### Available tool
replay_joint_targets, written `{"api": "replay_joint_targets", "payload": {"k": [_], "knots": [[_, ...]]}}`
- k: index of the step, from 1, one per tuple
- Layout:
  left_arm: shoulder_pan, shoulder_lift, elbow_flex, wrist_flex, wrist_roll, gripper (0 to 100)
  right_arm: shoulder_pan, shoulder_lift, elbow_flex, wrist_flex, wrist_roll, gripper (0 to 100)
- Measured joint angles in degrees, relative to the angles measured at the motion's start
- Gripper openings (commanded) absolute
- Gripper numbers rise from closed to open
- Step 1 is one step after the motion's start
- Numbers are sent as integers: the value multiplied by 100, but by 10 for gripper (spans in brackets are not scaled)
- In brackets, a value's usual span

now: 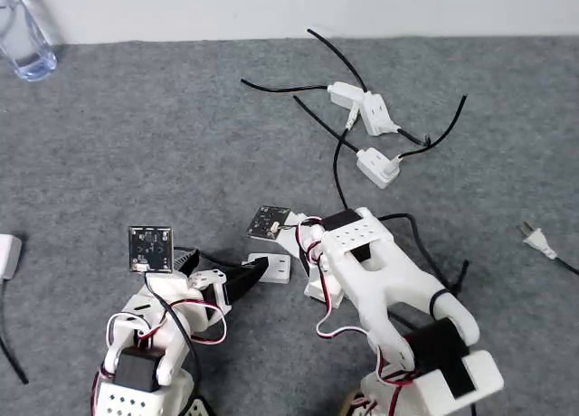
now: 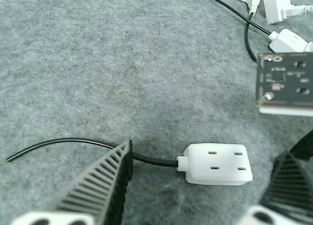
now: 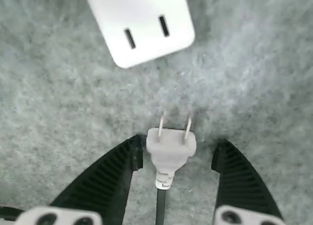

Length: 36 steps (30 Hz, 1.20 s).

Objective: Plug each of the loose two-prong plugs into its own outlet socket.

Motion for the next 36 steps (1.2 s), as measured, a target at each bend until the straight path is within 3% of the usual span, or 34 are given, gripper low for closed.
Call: {"api": "replay_joint_targets", "payload": {"k": [3, 16, 22, 34, 36], "knots": [[0, 0, 0, 0, 0, 418, 26, 18, -79, -35, -44, 107], [0, 0, 0, 0, 0, 418, -53, 18, -79, -35, -448, 110], [0, 0, 0, 88, 0, 418, -62, 18, -79, -18, -448, 193], [0, 0, 0, 88, 0, 418, -193, 18, -79, 158, -633, 191], [0, 0, 0, 88, 0, 418, -193, 18, -79, 158, -659, 153]]}}
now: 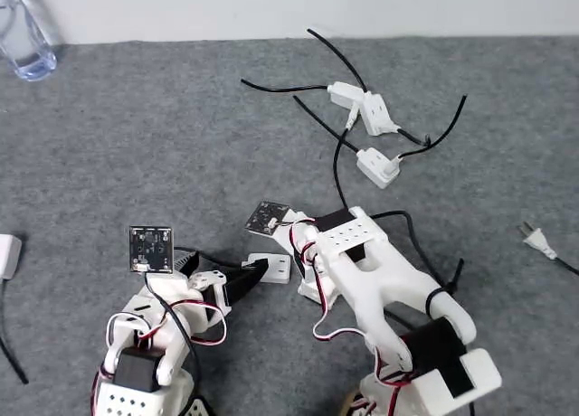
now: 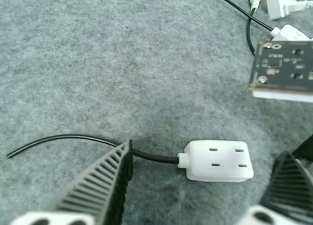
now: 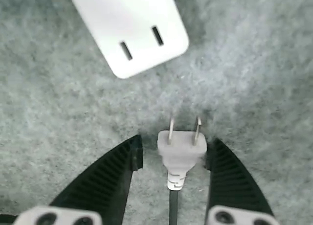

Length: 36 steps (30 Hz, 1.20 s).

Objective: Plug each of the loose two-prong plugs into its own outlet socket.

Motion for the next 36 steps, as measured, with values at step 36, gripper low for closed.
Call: {"api": "replay_joint_targets", "payload": {"k": [36], "knots": [[0, 0, 0, 0, 0, 418, -9, -826, 888, -167, 123, 156]]}}
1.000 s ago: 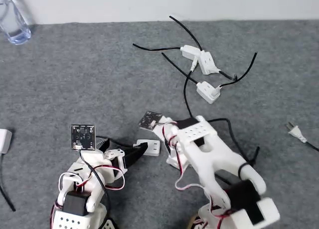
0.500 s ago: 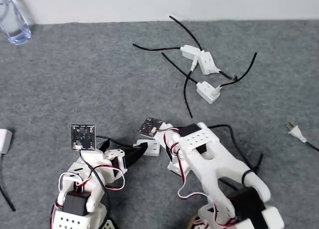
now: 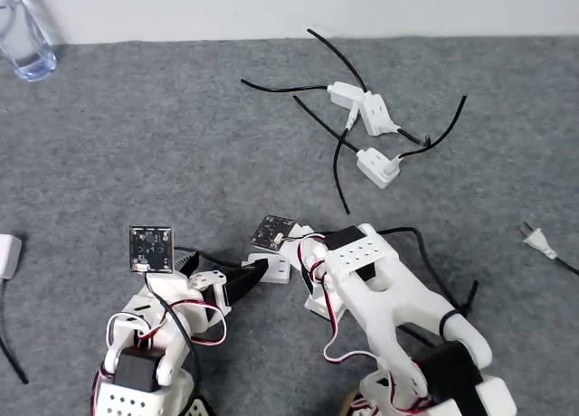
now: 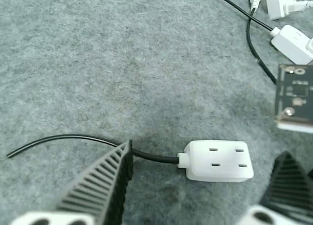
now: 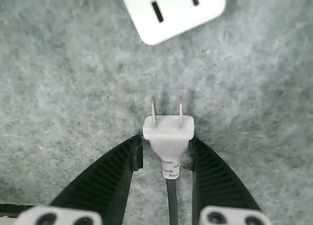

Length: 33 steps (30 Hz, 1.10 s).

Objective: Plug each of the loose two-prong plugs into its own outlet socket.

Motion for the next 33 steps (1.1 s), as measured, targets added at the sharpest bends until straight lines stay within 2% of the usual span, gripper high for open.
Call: {"api": "replay_joint_targets", "payload": {"k": [20, 22, 26, 33], "knots": [[0, 0, 0, 0, 0, 418, -273, -9, 9, -79, 79, 154], [0, 0, 0, 0, 0, 418, -273, -9, 9, -79, 79, 132], [0, 0, 0, 0, 0, 418, -273, -9, 9, -114, 70, 1], [0, 0, 0, 0, 0, 418, -273, -70, 141, -422, 343, 8]]}}
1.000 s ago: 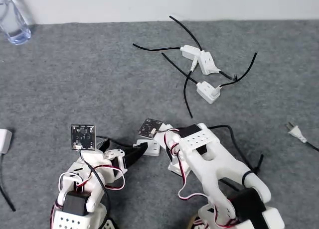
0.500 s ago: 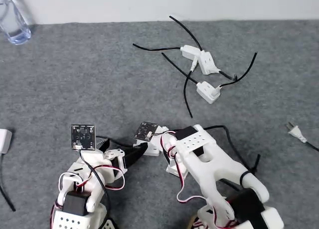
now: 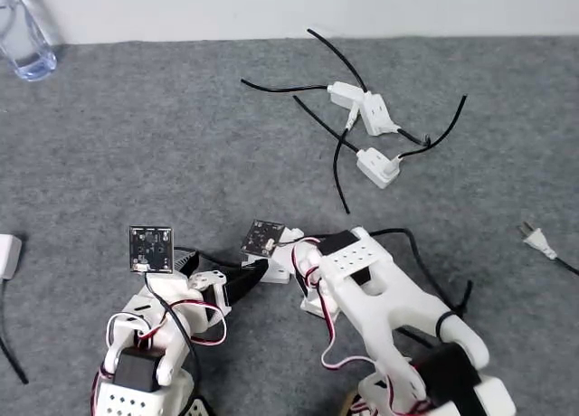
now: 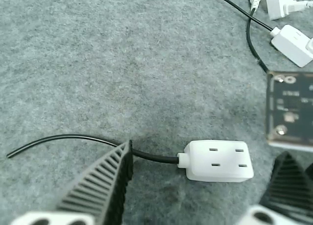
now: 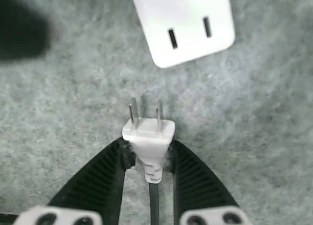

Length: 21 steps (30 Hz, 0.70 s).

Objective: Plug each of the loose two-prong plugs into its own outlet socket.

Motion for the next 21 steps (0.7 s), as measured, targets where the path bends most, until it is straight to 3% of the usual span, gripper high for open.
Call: {"api": "replay_joint_targets", "payload": {"k": [9, 15, 21], "knots": [[0, 0, 0, 18, 0, 418, 123, -62, 70, -44, 88, 8], [0, 0, 0, 176, 0, 418, 1099, 0, 44, -26, 1292, 8], [0, 0, 0, 176, 0, 418, 1363, 44, -167, 62, 2251, 7]]}}
